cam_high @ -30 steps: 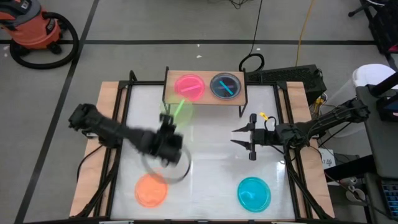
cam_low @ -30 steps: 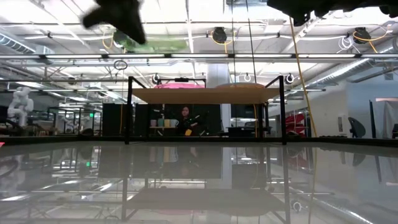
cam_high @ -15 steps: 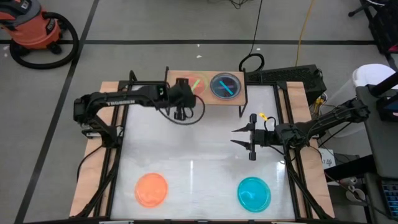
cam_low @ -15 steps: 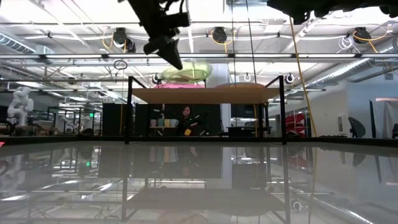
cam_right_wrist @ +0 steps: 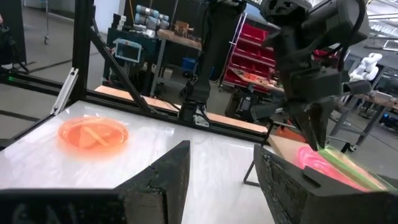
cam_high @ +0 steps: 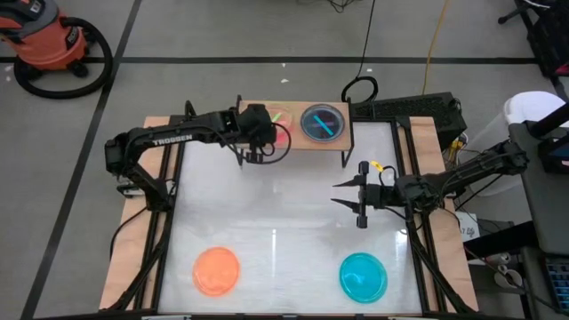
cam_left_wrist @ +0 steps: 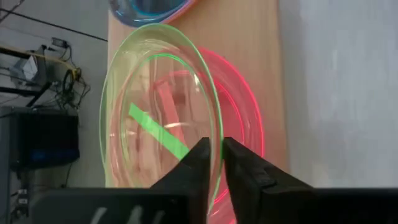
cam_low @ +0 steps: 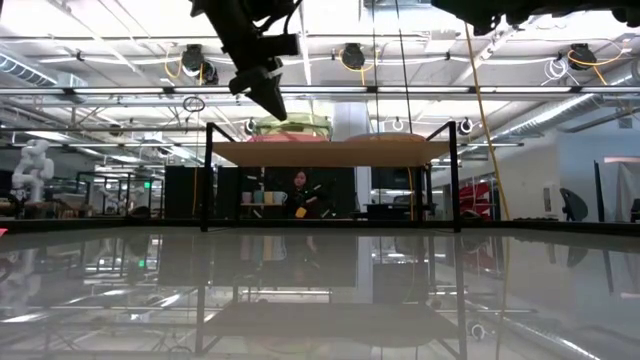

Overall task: Place and stack plates onto a shelf
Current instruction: Stack the green plate on top of the pink plate on the shelf, then stack the blue plate on top of the green plate on the shelf

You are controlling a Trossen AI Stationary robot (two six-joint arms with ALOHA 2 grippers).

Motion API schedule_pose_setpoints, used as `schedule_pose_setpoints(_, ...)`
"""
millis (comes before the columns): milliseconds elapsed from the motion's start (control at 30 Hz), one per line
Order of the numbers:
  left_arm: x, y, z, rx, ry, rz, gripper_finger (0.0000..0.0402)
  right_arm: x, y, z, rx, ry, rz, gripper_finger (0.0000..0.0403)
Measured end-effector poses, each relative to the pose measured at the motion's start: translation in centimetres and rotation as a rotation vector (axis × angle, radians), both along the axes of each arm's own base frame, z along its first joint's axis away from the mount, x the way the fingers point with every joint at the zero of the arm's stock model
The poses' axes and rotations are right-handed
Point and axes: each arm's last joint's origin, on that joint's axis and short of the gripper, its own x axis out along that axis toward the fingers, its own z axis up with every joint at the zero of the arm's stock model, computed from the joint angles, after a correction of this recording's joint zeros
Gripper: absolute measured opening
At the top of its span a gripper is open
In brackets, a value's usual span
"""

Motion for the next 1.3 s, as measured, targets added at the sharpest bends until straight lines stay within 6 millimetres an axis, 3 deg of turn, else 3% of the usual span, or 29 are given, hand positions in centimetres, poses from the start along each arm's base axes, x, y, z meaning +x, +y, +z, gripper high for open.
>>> schedule_pose_setpoints(300, -0.1, -0.2, 0.0, -0.037, -0.022, 0.044, 0.0165, 0.0, 0.0, -0.5, 0.038, 0.045, -0.003, 0.0160)
schedule_pose_setpoints(500, -1.2, -1.2, 2.0, 0.073, -0.056, 0.120, 0.0192, 0.0, 0.0, -0.7, 0.070, 0.064, -0.005, 0.0160)
schedule_pose_setpoints(667, -3.5, -2.2, 6.4, 0.021, -0.391, 0.205, 0.0193, 0.0, 0.0, -0.7, 0.069, 0.064, -0.005, 0.0160)
schedule_pose_setpoints(800, -5.4, -2.7, 7.2, -0.022, -0.651, 0.185, 0.0193, 0.0, 0.0, -0.7, 0.066, 0.063, -0.005, 0.0160)
schedule_pose_setpoints(900, -6.6, -4.0, 6.2, -0.087, -0.814, 0.130, 0.0193, -0.1, 0.0, -0.9, 0.079, 0.081, -0.006, 0.0160)
schedule_pose_setpoints(1133, -8.7, -7.3, 1.0, -0.213, -1.064, 0.032, 0.0193, -0.1, 0.0, -1.7, 0.120, 0.154, -0.017, 0.0160)
schedule_pose_setpoints(1300, -9.2, -8.6, -2.1, -0.256, -1.128, -0.009, 0.0193, 0.1, 0.0, -1.9, 0.131, 0.166, -0.023, 0.0160)
